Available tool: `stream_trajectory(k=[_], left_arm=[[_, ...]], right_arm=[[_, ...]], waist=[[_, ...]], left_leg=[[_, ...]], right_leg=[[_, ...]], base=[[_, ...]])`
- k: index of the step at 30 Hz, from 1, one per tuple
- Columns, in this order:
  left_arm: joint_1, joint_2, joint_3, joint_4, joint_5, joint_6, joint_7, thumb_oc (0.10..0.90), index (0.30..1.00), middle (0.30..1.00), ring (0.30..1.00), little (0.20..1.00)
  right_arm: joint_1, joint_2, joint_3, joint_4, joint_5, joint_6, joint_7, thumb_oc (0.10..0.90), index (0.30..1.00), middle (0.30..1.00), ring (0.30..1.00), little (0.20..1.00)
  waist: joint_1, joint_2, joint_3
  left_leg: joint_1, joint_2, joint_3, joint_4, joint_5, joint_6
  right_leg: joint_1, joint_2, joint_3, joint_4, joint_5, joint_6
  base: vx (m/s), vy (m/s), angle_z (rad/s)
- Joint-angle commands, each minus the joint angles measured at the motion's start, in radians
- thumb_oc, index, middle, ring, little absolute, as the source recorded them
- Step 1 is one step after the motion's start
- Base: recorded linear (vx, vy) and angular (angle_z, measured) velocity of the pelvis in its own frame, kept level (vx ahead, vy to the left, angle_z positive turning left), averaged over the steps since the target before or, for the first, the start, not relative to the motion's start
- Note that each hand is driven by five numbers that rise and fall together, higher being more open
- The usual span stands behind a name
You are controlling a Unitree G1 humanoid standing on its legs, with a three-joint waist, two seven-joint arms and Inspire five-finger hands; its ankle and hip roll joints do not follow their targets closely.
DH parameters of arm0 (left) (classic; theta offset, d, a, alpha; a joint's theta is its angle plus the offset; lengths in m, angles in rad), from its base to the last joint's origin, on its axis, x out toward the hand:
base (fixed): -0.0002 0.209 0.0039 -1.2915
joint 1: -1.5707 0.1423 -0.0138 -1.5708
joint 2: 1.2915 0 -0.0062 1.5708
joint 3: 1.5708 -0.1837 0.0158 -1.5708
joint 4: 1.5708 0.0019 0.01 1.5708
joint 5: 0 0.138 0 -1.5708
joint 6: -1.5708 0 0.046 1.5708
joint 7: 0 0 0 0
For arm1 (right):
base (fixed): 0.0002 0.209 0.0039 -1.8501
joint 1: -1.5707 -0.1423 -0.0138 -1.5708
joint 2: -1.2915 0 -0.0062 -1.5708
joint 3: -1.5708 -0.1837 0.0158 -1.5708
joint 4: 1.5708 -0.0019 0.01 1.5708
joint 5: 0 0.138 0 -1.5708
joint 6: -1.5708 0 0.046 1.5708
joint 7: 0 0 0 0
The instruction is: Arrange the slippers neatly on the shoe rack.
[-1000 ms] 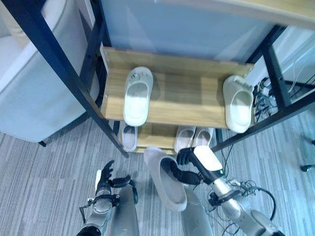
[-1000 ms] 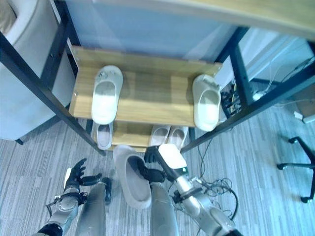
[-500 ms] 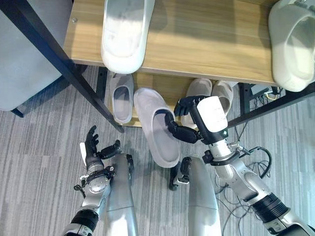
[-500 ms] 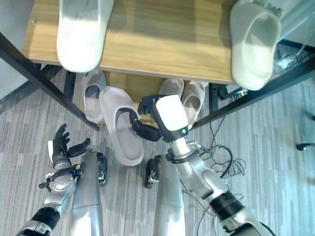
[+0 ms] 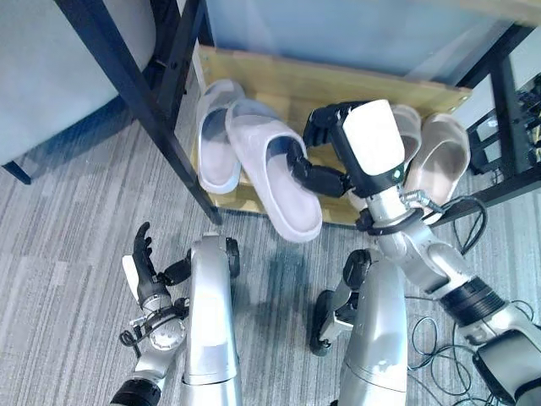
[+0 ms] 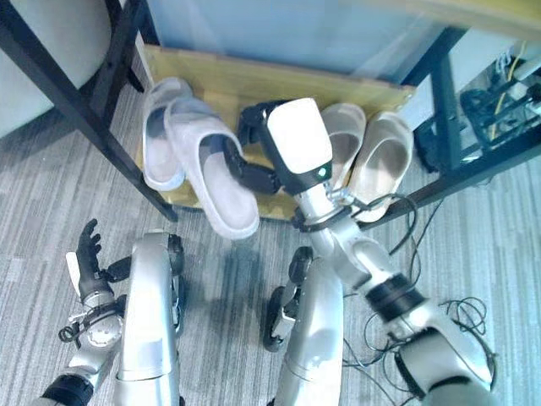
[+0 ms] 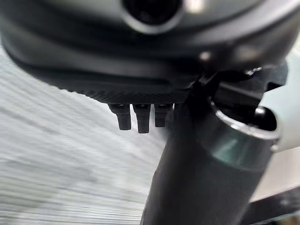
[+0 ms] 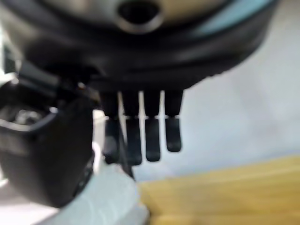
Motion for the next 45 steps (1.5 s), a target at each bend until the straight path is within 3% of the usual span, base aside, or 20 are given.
stream_trajectory(k=[1,7,17,20,27,35,45], left_arm=[[-0.059,0.035,0.05,-0.044,0.022,-0.06,0.042,0.8,0.9,0.9,0.9,0.9],[-0.09,0.077,0.06,0.021,0.008,-0.059,0.035,0.8,0.9,0.9,0.9,0.9],[-0.123,0.086,0.04,0.1,0.045,-0.049,0.012,0.8,0.9,0.9,0.9,0.9],[-0.144,0.068,0.036,0.181,-0.006,-0.056,-0.006,0.8,0.9,0.9,0.9,0.9],[-0.153,0.059,0.029,0.188,-0.009,-0.068,-0.013,0.8,0.9,0.9,0.9,0.9],[-0.105,0.066,0.02,0.106,0.014,-0.071,-0.023,0.8,0.9,0.9,0.9,0.9],[-0.1,0.055,0.011,0.072,0.011,-0.051,-0.05,0.8,0.9,0.9,0.9,0.9]], right_arm=[[-0.23,-0.039,-0.061,-0.145,0.081,-0.005,-0.071,0.4,0.3,0.3,0.3,0.3],[-0.451,-0.046,0.038,0.073,0.181,0.011,-0.093,0.4,0.3,0.3,0.3,0.3],[-0.531,-0.031,0.073,0.248,0.252,0.016,-0.062,0.4,0.3,0.3,0.3,0.3],[-0.569,0.009,0.107,0.372,0.315,0.015,-0.036,0.4,0.3,0.3,0.3,0.3],[-0.565,0.015,0.149,0.433,0.291,0.016,-0.003,0.4,0.3,0.3,0.3,0.3],[-0.6,0.024,0.158,0.518,0.332,0.02,0.008,0.4,0.3,0.3,0.3,0.3],[-0.594,0.065,0.155,0.547,0.355,0.038,0.03,0.4,0.3,0.3,0.3,0.3]], waist=[[0.025,0.013,0.014],[0.041,0.029,0.033],[0.052,0.019,0.019],[0.064,0.008,0.014],[0.079,-0.007,0.009],[0.13,-0.031,0.023],[0.13,-0.045,0.027]], left_leg=[[0.135,-0.006,-0.104,-0.043,-0.14,0.081],[0.135,-0.016,-0.122,0.016,-0.166,0.079],[0.135,-0.02,-0.131,0.032,-0.177,0.068],[0.135,-0.018,-0.139,0.046,-0.185,0.066],[0.135,-0.017,-0.144,0.057,-0.195,0.067],[0.135,-0.025,-0.142,0.072,-0.203,0.072],[0.135,-0.026,-0.142,0.097,-0.215,0.073]], right_leg=[[0.063,0.008,0.09,-0.047,-0.076,-0.051],[0.063,0.008,0.127,0.004,-0.092,-0.052],[0.063,0.007,0.155,0.024,-0.092,-0.046],[0.063,0.002,0.167,0.033,-0.089,-0.043],[0.063,-0.004,0.177,0.037,-0.085,-0.039],[0.063,-0.009,0.187,0.041,-0.065,-0.034],[0.064,-0.003,0.197,0.05,-0.057,-0.038]], base=[[0.0,0.0,0.0],[0.02,0.017,0.0],[0.03,0.008,0.0],[0.03,0.027,-0.01],[0.01,0.006,0.0],[0.0,0.0,0.0],[0.0,0.016,0.0]])
